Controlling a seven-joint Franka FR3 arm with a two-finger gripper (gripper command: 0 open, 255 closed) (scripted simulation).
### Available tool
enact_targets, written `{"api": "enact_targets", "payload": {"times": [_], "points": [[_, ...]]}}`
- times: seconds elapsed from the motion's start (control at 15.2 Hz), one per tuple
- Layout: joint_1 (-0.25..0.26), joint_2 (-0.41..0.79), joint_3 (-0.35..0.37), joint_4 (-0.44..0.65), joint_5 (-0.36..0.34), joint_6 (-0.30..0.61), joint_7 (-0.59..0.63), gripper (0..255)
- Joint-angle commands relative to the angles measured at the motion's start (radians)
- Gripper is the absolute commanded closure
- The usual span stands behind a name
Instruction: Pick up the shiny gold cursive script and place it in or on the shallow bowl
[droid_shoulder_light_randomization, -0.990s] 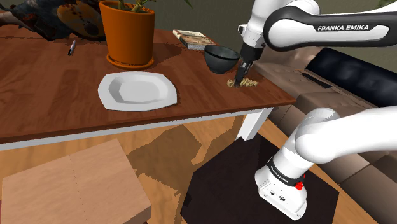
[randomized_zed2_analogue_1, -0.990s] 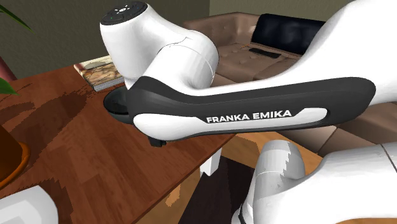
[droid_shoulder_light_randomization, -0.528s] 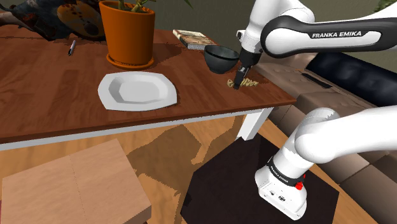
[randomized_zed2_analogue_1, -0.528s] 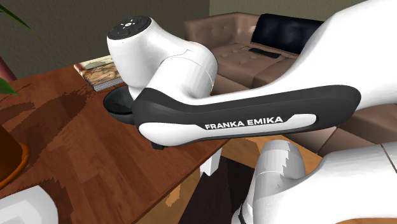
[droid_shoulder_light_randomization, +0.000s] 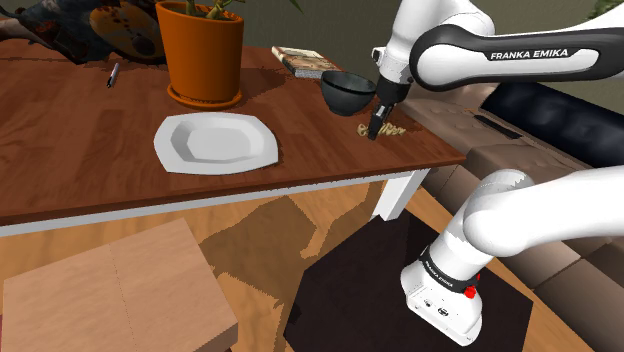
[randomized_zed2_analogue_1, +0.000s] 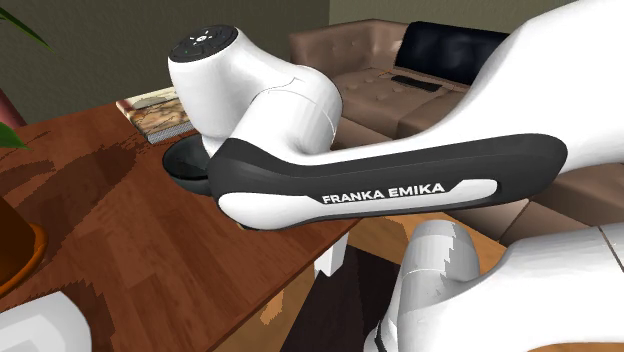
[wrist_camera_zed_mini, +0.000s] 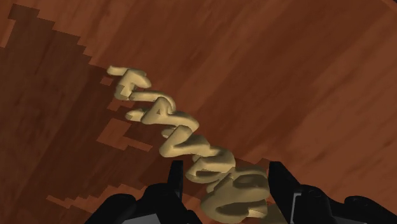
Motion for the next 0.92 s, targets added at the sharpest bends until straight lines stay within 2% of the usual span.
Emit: {"api": "enact_targets", "payload": {"times": [0.0,0.26,0.86], "points": [[0.000,0.000,0.000,0.000,0.000,0.000,0.000,255],[0.000,0.000,0.000,0.000,0.000,0.000,0.000,255],[0.002,-0.004,0.004,0.116,0.012,-0.119,-0.027,255]]}}
